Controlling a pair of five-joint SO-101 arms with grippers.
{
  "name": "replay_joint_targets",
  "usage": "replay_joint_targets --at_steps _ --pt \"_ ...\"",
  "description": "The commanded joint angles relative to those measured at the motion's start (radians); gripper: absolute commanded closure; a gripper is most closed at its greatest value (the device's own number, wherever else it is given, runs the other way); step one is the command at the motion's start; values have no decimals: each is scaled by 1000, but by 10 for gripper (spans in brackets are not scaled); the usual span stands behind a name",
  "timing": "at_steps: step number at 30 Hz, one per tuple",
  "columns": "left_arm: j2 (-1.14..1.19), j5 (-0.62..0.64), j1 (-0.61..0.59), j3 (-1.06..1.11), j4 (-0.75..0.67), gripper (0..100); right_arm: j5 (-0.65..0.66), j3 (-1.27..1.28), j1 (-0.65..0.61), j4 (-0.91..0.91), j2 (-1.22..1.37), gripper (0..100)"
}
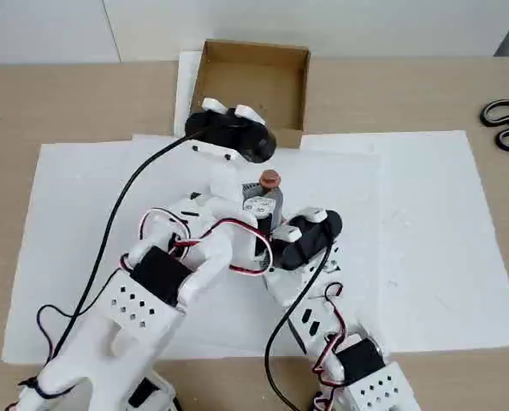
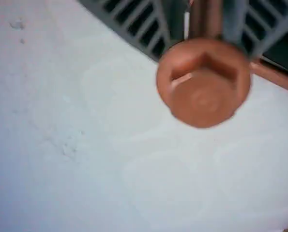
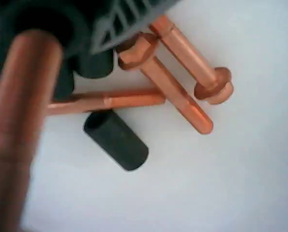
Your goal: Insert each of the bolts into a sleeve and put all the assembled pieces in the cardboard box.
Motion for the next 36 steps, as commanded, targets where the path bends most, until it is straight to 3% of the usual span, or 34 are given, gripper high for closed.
replay_joint_targets --at_steps 1,36 --pt "-35 2 21 -8 3 994 -6 -9 4 -1 -16 995" --pt "-35 3 32 48 64 994 -6 -9 5 -1 -16 995"
